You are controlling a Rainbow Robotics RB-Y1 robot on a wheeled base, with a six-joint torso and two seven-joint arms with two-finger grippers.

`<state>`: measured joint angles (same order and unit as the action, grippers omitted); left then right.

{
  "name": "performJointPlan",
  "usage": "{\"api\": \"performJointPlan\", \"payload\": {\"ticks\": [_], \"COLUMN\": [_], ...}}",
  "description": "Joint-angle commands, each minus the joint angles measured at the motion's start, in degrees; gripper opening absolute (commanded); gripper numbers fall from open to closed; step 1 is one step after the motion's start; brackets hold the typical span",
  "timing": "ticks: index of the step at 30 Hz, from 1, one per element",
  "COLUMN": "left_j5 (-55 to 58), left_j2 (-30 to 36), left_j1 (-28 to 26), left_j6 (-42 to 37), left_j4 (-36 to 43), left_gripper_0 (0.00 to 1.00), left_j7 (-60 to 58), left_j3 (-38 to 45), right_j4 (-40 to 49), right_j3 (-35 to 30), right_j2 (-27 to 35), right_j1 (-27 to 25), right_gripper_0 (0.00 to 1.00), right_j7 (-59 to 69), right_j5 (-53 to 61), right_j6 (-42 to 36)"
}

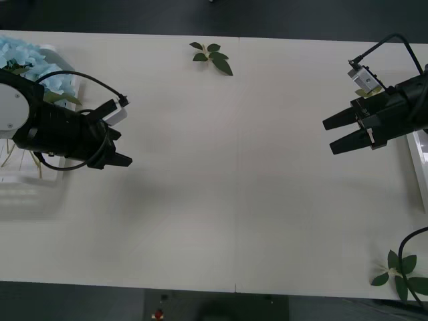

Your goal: Put the red flowers into the right box and the blue flowers into the left box

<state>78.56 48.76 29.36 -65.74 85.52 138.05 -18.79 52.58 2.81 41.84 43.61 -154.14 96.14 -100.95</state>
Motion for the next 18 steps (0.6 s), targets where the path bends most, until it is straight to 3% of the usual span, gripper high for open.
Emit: {"api": "performJointPlan", "payload": {"ticks": [1,18], "left_j5": [0.01,0.01], "left_j2": [0.55,0.55], "left_j1": [1.23,1.23], "left_j6": [0.26,0.26], "left_j4": [0.70,0.70], "left_gripper_0": [0.79,0.79], "left_j7": [0.46,0.46], "left_j3": [0.24,0.24], "right_j4": [1.38,1.38], "right_j3": [-0.79,-0.79], "right_j2": [1.49,1.49], "right_j1": [1.65,1.65], "right_gripper_0": [1.00,1.00], "right_j7": [-0.86,-0.86], "right_j5": [0.36,0.36], "right_j6": [-0.21,-0.21]}}
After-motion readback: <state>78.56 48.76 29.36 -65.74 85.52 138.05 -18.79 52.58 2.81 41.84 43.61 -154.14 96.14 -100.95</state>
